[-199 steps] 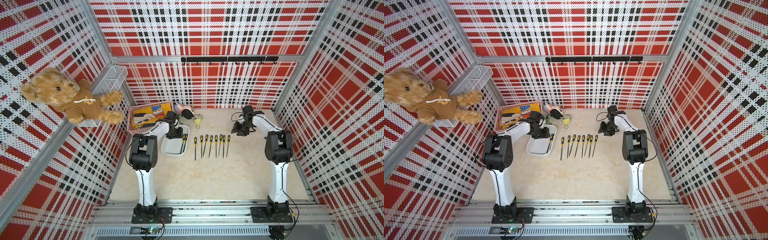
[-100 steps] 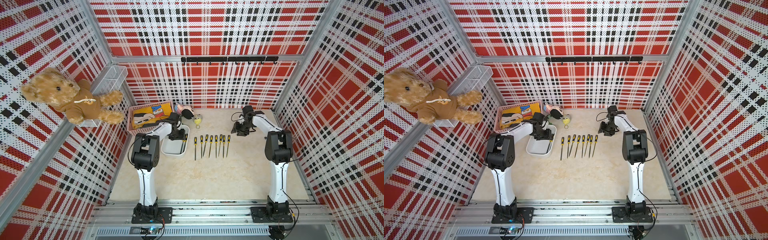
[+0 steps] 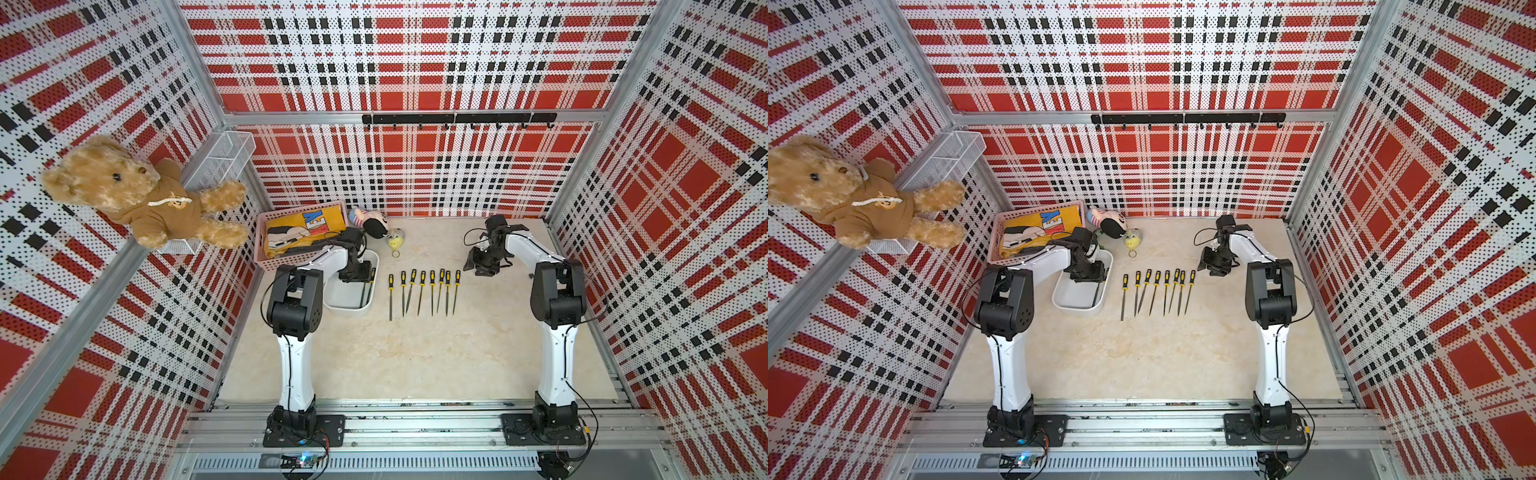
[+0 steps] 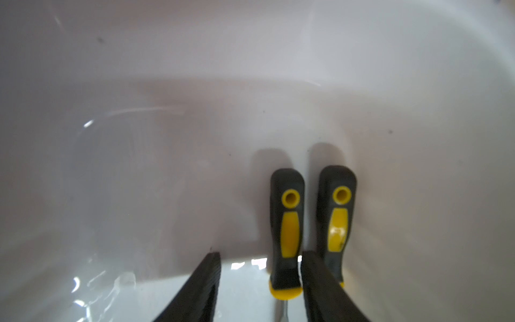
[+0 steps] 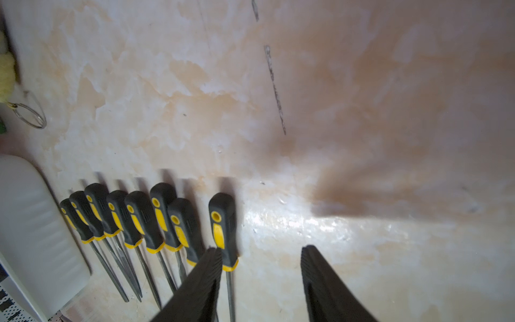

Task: Take the file tool out of the storage box
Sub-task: Pick up the file tool from the storage box.

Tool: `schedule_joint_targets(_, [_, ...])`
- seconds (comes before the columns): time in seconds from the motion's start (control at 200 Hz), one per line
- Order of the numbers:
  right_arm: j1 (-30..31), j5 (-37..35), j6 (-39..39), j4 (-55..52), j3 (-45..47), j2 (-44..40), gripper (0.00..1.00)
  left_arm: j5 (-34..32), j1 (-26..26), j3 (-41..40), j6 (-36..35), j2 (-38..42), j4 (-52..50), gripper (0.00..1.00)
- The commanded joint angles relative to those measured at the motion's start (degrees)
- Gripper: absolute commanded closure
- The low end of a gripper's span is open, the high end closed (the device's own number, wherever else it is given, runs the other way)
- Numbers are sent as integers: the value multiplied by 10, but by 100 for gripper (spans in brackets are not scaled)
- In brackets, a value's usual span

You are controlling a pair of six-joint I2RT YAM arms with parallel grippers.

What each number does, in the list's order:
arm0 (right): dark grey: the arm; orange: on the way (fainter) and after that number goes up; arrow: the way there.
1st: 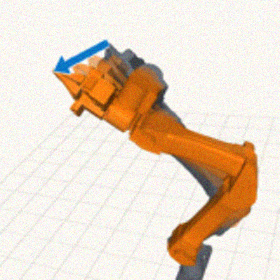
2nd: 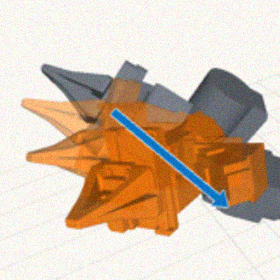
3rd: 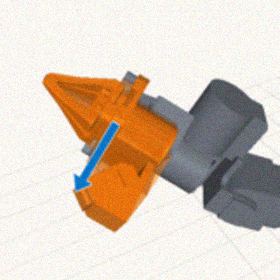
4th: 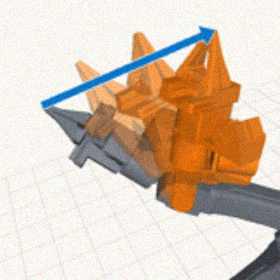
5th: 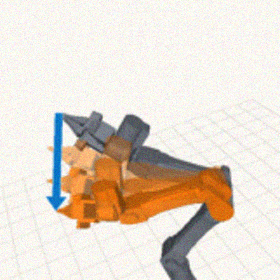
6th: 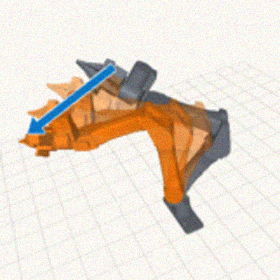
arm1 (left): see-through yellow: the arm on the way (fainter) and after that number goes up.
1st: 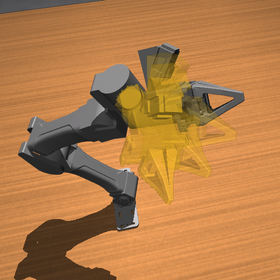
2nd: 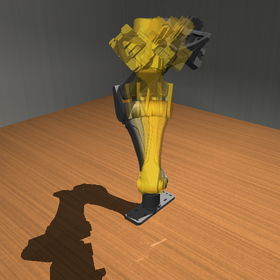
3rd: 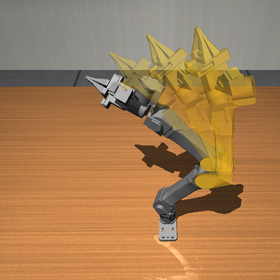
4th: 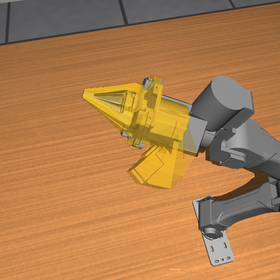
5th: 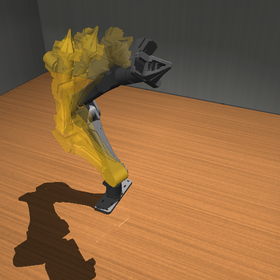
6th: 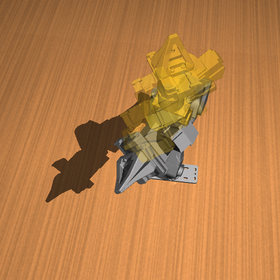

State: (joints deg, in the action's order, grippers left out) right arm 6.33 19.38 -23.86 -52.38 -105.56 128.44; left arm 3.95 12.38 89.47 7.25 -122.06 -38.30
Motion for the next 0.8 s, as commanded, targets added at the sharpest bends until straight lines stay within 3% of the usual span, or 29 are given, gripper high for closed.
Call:
schedule_joint_targets(0.0, [-4,0,2,6,4,-28,46,-20,3,-4,-3,-23,-30,51])
schedule_joint_targets(0.035, [-4,1,2,7,4,-28,46,-20,3,-6,-3,-23,-30,55])
schedule_joint_targets(0.235, [-4,6,2,12,1,-33,46,-27,2,1,-2,-26,-39,100])
schedule_joint_targets(0.436, [-3,43,15,70,27,-81,45,-46,-4,18,10,32,-15,100])
schedule_joint_targets(0.546, [0,127,12,164,76,-131,44,47,-20,48,-5,80,6,100])
schedule_joint_targets(0.797, [56,299,-19,347,117,-175,41,355,-29,132,-83,126,-10,100])
